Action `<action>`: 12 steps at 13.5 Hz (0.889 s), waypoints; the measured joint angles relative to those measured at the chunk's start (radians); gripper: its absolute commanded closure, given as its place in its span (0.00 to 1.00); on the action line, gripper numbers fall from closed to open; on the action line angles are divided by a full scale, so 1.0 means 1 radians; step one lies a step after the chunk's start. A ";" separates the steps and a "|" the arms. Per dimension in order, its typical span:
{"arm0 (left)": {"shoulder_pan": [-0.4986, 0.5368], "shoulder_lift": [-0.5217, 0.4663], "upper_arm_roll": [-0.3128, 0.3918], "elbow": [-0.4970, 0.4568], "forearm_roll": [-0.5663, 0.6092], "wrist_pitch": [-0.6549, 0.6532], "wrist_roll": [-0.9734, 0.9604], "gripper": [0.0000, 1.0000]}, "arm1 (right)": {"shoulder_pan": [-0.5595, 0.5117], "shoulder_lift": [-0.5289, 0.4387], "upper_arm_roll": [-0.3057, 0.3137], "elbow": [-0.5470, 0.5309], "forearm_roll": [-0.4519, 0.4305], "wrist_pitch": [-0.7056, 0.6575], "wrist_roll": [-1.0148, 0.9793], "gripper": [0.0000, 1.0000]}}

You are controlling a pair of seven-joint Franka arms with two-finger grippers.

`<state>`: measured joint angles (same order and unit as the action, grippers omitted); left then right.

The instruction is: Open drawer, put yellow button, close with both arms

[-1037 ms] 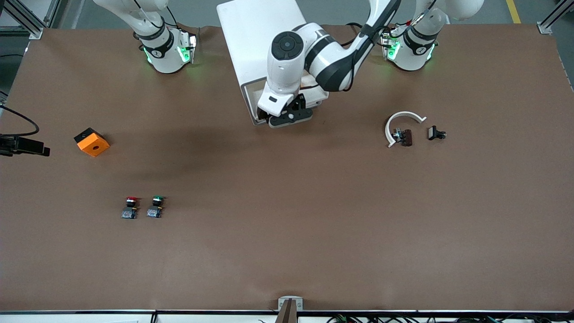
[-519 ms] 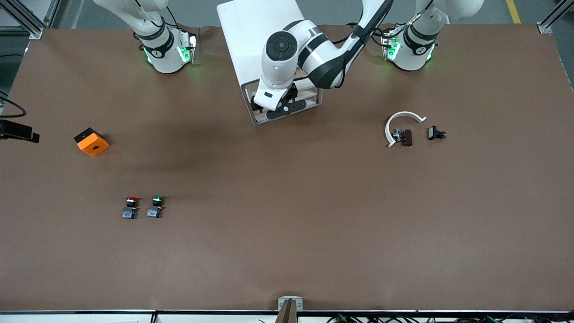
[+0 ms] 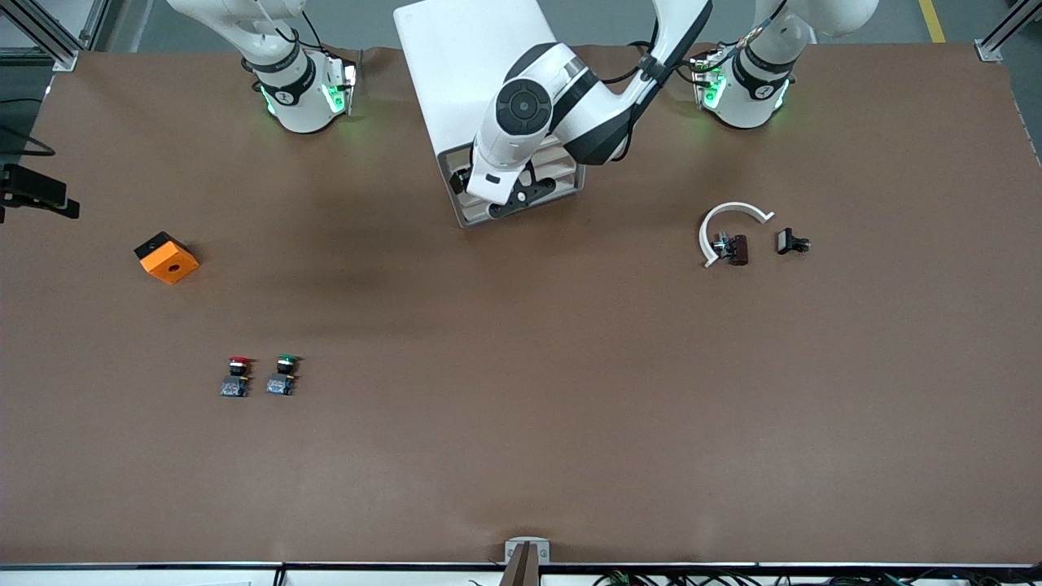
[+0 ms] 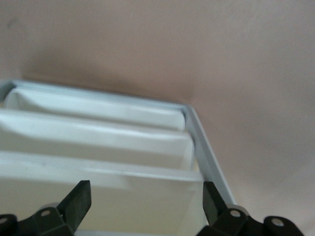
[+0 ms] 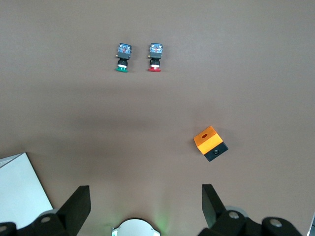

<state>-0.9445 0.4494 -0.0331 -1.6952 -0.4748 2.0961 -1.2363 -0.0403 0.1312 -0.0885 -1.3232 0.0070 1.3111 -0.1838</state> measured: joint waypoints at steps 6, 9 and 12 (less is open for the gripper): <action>0.010 0.011 0.008 0.007 -0.045 -0.035 0.000 0.00 | -0.001 -0.041 -0.005 -0.015 0.000 -0.001 0.000 0.00; 0.011 0.014 0.011 0.007 -0.022 -0.044 0.000 0.00 | -0.001 -0.074 -0.006 -0.044 0.000 -0.001 0.006 0.00; 0.063 0.015 0.015 0.029 0.082 -0.044 0.000 0.00 | -0.015 -0.120 -0.011 -0.108 0.015 0.023 0.012 0.00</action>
<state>-0.8816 0.4641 -0.0178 -1.6665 -0.3930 2.0517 -1.2361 -0.0554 0.0115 -0.0990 -1.4317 0.0220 1.3344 -0.1722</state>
